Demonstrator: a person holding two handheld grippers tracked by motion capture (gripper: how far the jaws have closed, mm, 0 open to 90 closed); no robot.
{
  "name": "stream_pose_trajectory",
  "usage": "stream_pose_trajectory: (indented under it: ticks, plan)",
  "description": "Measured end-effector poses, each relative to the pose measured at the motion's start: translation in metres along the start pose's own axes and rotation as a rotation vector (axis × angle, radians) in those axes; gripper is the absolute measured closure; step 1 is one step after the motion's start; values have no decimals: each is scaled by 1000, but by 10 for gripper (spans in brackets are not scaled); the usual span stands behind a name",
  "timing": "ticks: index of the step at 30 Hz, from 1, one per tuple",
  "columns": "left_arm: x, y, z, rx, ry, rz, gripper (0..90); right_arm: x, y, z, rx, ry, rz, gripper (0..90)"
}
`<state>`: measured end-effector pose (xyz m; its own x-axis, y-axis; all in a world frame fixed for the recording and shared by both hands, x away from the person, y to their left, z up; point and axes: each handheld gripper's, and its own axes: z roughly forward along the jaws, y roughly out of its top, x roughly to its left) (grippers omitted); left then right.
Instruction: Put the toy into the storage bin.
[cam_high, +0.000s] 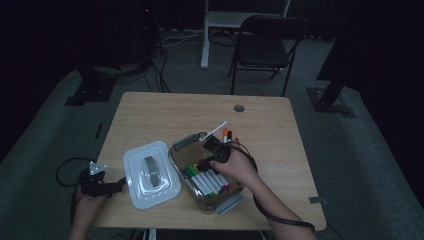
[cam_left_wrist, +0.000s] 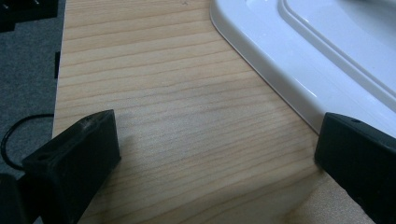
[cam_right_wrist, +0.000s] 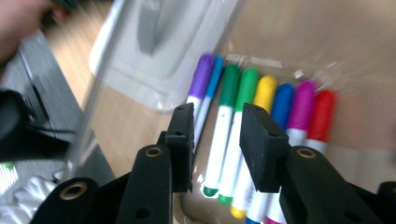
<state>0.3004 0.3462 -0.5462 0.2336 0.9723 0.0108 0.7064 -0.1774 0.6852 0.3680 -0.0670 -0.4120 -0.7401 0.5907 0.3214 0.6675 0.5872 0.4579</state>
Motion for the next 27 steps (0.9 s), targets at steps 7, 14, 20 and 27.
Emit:
stream_pose_trajectory:
  ticks: [7,14,20,27]
  plan:
    - [0,0,0,0,0,0,5,-22,-11,-54,-162,-32,35,618]
    - [0,0,0,2,0,2,5,-68,-35,-70,-235,-116,116,599]
    - [0,0,0,2,0,1,5,-97,-49,-54,-215,-157,193,592]
    - [0,0,0,2,0,1,5,-133,-64,-12,-150,-253,280,592]
